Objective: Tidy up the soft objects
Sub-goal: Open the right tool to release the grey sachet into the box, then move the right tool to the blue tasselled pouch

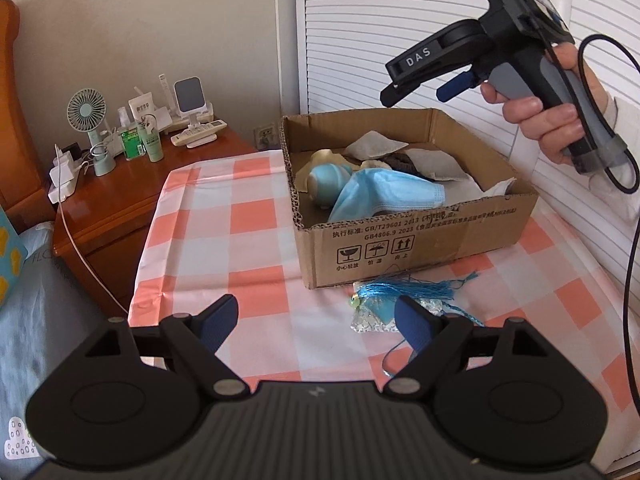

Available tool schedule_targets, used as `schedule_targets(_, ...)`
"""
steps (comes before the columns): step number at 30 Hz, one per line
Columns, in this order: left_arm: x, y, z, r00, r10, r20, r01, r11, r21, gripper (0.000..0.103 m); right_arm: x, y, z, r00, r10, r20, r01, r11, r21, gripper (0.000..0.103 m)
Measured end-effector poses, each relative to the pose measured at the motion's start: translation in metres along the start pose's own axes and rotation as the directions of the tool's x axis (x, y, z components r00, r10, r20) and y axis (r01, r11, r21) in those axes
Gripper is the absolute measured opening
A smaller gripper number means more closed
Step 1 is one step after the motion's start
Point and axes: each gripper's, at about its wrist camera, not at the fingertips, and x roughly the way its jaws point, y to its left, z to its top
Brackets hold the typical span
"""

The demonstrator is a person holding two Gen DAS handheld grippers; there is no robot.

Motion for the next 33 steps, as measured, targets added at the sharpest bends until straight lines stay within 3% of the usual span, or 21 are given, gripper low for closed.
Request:
schedule_targets(12,-0.027,-0.012,-0.01,1.0,-0.012,0.018,0.012,1.0,0.011,0.086,-0.071,0.002,-0.046,0.995,0.062,0.08,-0.068,0.995,0.074,0.088)
schedule_targets(14,-0.032,-0.013,-0.013,1.0,-0.012,0.023,0.012,1.0,0.013,0.086,-0.084,0.002,-0.061,0.992,0.077,0.096,-0.085,0.993,0.086,0.096)
schedule_targets(21,-0.036,-0.017,-0.023,1.0,-0.005,0.002,0.005,1.0,0.022,0.092,-0.109,0.016,-0.115,0.993,0.01,0.115,-0.016,0.999,0.052,0.102)
schedule_targets(33,-0.025,-0.024,-0.04,0.999,0.001,-0.049,0.0,1.0,0.016,0.092,-0.082,0.01,-0.205,0.995,-0.093,-0.034,0.097,0.988,0.119,0.102)
